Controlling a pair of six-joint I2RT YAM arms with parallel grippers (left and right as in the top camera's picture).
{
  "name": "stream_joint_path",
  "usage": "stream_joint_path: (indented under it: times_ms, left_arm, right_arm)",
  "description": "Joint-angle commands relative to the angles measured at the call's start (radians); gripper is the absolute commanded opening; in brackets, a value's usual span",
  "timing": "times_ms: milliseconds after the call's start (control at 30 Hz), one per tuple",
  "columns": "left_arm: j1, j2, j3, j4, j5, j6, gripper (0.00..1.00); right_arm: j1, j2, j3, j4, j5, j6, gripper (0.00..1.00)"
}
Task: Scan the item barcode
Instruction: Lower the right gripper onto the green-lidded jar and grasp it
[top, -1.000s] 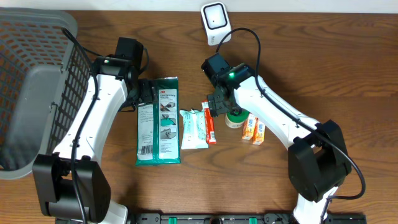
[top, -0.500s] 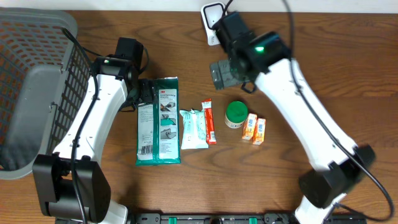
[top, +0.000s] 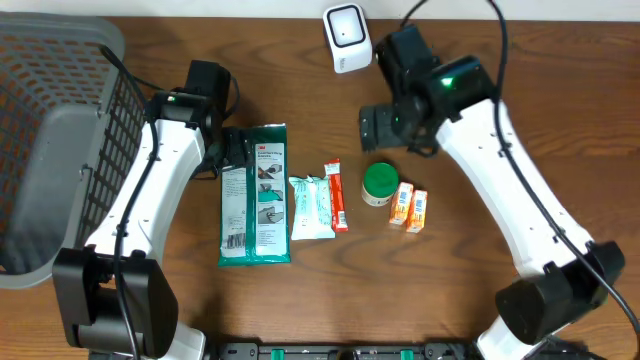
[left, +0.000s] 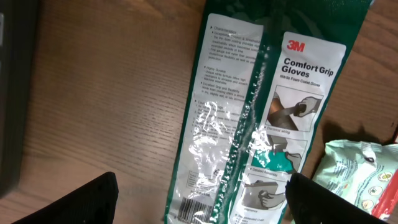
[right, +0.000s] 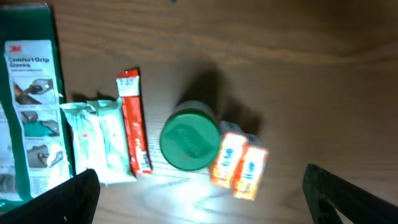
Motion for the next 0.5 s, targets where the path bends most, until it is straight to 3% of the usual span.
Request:
stream_joint_path:
  times_ms: [0, 467]
  left_arm:
    - [0.002, -0.003, 0.014, -0.005, -0.009, 0.002, 0.87]
    - [0.002, -0.003, 0.014, -0.005, -0.009, 0.002, 0.87]
  right_arm:
    - [0.002, 0.014, -0.112, 0.059, -0.097, 0.077, 0.99]
    - [0.008, 0.015, -0.437, 0.381, -0.108, 0.270, 0.98]
